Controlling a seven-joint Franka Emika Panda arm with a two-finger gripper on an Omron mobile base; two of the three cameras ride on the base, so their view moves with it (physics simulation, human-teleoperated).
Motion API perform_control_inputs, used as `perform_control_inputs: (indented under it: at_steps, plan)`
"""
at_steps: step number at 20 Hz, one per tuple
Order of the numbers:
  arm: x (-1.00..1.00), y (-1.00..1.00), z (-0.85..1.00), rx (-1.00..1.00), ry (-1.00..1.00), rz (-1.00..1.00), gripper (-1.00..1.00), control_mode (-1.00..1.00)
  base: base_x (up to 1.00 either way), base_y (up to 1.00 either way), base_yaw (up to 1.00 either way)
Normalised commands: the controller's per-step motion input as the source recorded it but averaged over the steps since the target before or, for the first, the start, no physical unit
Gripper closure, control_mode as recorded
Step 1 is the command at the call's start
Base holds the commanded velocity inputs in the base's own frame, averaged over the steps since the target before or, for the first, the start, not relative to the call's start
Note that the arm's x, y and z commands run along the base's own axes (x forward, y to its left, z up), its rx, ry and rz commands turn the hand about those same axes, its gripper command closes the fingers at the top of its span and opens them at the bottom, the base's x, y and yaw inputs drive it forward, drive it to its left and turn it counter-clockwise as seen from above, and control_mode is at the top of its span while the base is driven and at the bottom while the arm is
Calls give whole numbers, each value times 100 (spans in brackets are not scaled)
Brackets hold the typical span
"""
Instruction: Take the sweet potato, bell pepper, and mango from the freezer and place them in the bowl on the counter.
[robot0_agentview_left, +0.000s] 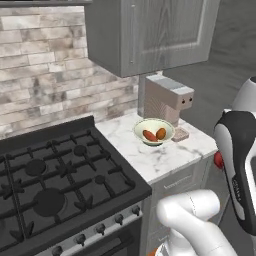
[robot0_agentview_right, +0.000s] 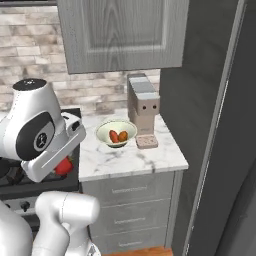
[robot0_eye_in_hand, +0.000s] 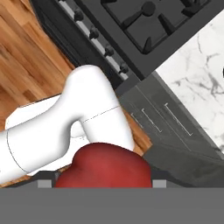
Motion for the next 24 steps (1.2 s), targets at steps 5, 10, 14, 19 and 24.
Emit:
perform_control_inputs:
  at_steps: [5, 10, 14, 19, 24]
  plan:
    - [0, 0, 0, 0, 0, 0, 100, 100, 99, 29, -2]
    - [0, 0, 0, 0, 0, 0, 100, 100, 78, -26, 49]
    - [0, 0, 0, 0, 0, 0, 100, 100, 58, -29, 50]
    - [0, 0, 0, 0, 0, 0, 100, 100, 56, -14, 24]
    - [55, 0, -6, 0, -11, 1, 100, -100, 14, 0, 1]
